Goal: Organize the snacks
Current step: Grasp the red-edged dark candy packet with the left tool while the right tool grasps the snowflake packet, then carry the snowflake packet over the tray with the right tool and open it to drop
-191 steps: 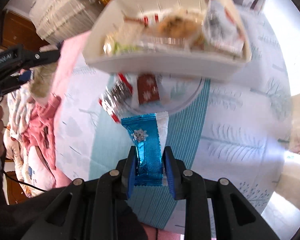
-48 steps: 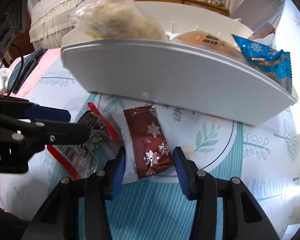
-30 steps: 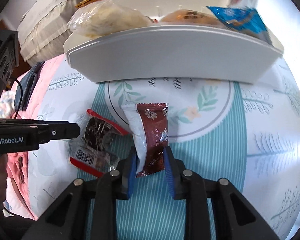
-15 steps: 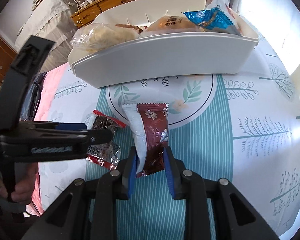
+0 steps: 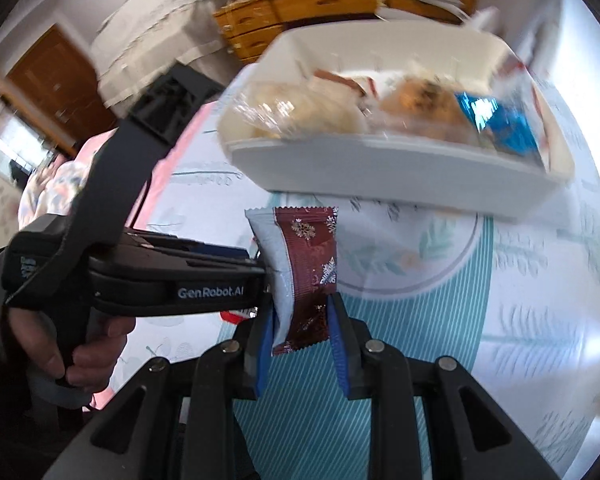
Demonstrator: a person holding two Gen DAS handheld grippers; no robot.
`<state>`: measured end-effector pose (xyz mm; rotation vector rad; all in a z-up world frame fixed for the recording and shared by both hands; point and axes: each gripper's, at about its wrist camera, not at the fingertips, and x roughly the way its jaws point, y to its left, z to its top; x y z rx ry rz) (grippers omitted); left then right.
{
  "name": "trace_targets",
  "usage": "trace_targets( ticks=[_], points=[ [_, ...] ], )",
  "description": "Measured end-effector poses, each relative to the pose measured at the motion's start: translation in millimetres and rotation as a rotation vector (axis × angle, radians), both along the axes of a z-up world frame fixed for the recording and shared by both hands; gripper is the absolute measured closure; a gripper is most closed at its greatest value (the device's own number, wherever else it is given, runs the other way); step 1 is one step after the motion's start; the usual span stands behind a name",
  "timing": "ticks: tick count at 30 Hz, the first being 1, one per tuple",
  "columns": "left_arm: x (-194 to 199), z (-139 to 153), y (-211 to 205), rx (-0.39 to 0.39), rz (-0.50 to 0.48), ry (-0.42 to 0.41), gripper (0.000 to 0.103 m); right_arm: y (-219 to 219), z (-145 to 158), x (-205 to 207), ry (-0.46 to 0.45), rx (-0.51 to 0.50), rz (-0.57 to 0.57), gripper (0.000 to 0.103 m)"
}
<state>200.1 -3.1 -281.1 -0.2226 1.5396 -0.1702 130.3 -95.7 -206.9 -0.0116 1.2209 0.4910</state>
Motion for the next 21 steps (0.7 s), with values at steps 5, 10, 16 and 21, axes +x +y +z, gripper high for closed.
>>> trace_targets(
  ticks=[5, 10, 16, 21],
  points=[
    [1, 0, 8, -0.005, 0.064, 0.008, 0.063, -4, 21, 12, -0.038, 0.058, 0.104, 0.077],
    [-4, 1, 12, 0.008, 0.093, 0.019, 0.064, -12, 41, 21, -0.089, 0.19, 0.177, 0.077],
    [-17, 6, 27, 0.017, 0.15, 0.043, 0.065, -21, 52, 38, -0.176, 0.304, 0.146, 0.077],
    [-26, 32, 52, 0.006, 0.21, 0.018, 0.065, -22, 48, 54, -0.211, 0.317, 0.082, 0.077]
  ],
)
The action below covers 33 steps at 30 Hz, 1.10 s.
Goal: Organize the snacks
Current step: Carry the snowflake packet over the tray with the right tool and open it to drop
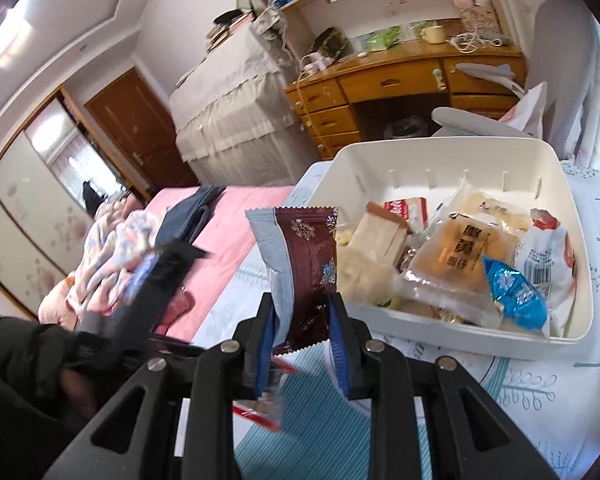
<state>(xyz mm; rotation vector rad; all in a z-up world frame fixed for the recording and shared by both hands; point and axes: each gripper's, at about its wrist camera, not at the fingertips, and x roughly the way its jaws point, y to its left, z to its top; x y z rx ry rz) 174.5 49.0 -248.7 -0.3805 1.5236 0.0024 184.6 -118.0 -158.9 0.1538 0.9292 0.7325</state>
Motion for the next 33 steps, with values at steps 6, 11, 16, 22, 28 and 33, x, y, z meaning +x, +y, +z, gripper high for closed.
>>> trace_targets(
  ticks=[6, 11, 16, 22, 28, 33],
  points=[
    [11, 38, 12, -0.011, 0.036, -0.07, 0.065, -3, -10, 15, -0.006, 0.002, -0.072, 0.077],
    [37, 51, 1, -0.014, 0.013, -0.117, 0.064, -13, -18, 24, -0.011, -0.007, -0.148, 0.076],
    [54, 57, -11, -0.014, 0.001, -0.13, 0.064, -21, -23, 30, -0.029, -0.038, -0.19, 0.074],
    [68, 75, -11, -0.047, 0.031, -0.209, 0.09, -26, -27, 32, -0.017, -0.044, -0.197, 0.072],
    [97, 76, -23, -0.045, 0.017, -0.24, 0.09, -24, -29, 33, 0.004, -0.055, -0.192, 0.055],
    [103, 79, -34, -0.05, 0.0, -0.253, 0.09, -24, -29, 32, 0.028, -0.085, -0.201, 0.036]
  ],
)
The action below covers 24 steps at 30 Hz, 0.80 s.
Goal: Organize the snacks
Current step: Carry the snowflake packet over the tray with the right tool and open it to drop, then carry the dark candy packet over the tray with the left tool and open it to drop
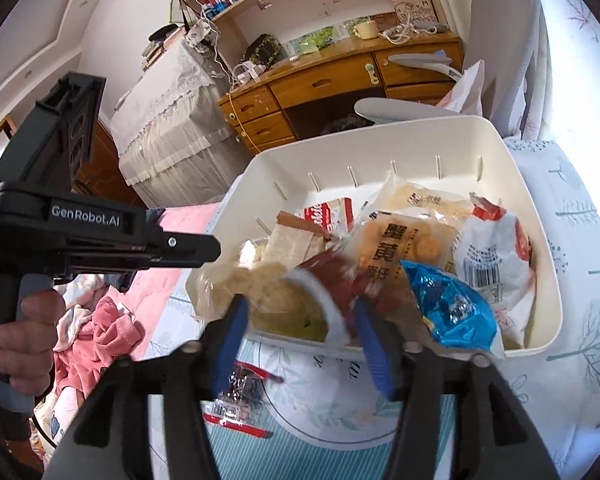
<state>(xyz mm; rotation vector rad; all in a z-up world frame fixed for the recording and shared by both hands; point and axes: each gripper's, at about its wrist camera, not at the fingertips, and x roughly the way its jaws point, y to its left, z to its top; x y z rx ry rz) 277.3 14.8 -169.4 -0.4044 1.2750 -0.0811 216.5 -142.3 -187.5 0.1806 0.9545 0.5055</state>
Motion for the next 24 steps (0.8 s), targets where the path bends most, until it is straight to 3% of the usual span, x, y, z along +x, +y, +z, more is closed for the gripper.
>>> trace_targets(
  ticks=[3, 9, 11, 15, 24],
  points=[
    [-4, 1, -3, 0.011, -0.003, -0.001, 0.088, -4, 3, -3, 0.001, 0.009, -0.009, 0.031],
    [-25, -3, 4, 0.041, 0.027, 0.015, 0.071, -11, 6, -8, 0.015, -0.017, -0.029, 0.025],
    [-34, -8, 6, 0.053, 0.028, 0.039, 0.071, -14, 6, -9, 0.028, -0.026, -0.047, 0.023],
    [-53, -25, 8, 0.073, 0.035, 0.101, 0.056, -22, 5, -12, 0.054, -0.031, -0.084, 0.023],
    [-71, -72, 3, 0.118, 0.017, 0.21, 0.045, -50, 4, -22, 0.085, -0.077, -0.191, 0.023]
  ],
)
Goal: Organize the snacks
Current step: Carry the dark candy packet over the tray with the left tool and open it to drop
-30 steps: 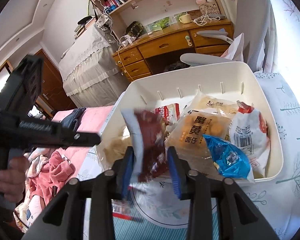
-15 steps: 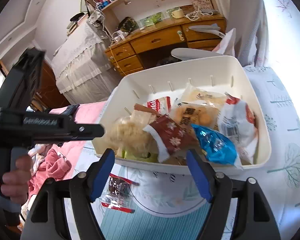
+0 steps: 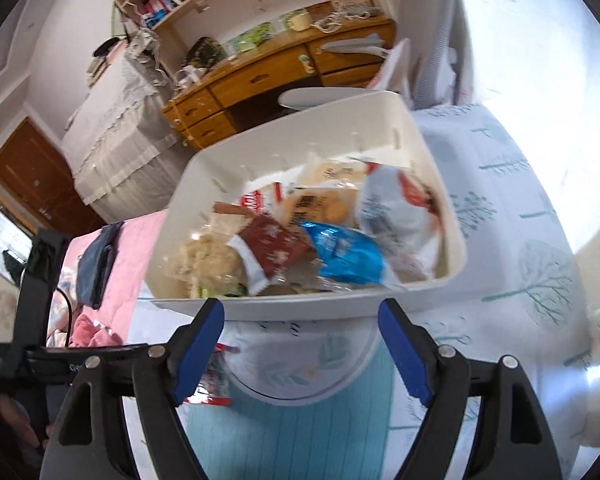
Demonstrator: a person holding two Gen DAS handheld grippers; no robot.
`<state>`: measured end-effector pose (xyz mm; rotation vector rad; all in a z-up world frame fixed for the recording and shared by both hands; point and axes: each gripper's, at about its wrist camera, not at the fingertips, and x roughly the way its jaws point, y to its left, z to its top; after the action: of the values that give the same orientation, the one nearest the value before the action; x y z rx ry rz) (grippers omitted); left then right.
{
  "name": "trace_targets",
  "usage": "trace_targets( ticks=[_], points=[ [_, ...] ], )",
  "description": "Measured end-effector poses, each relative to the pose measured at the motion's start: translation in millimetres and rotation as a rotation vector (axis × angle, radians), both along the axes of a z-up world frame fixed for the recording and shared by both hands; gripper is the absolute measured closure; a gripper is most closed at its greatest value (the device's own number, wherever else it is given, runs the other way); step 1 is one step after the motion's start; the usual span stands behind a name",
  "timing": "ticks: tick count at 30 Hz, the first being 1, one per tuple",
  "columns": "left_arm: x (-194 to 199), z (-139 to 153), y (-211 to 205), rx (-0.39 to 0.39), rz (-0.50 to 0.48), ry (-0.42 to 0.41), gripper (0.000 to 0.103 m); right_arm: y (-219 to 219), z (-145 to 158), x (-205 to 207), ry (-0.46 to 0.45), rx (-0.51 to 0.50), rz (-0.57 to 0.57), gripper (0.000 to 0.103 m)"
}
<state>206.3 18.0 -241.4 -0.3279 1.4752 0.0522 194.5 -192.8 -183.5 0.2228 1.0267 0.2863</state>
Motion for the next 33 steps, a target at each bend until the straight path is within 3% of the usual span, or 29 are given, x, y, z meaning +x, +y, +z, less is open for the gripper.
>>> trace_targets(
  ticks=[4, 9, 17, 23, 28, 33],
  points=[
    [-2, -23, 0, 0.025, 0.004, 0.041, 0.038, -11, -3, -4, 0.035, -0.018, -0.046, 0.023],
    [1, -49, 5, 0.037, 0.022, 0.074, 0.038, -20, -8, -13, 0.074, -0.057, -0.056, 0.023],
    [9, -63, 9, 0.072, 0.01, 0.079, 0.036, -34, -18, -22, 0.131, -0.064, -0.104, 0.023],
    [12, -68, 16, 0.061, -0.006, 0.077, 0.044, -32, -18, -17, 0.13, -0.061, -0.115, 0.023],
    [15, -56, 25, 0.034, 0.015, 0.051, 0.063, -23, -19, -13, 0.127, -0.062, -0.091, 0.023],
    [8, -54, 53, 0.025, 0.081, 0.077, 0.064, -12, -24, -8, 0.147, -0.05, -0.061, 0.023]
  ],
)
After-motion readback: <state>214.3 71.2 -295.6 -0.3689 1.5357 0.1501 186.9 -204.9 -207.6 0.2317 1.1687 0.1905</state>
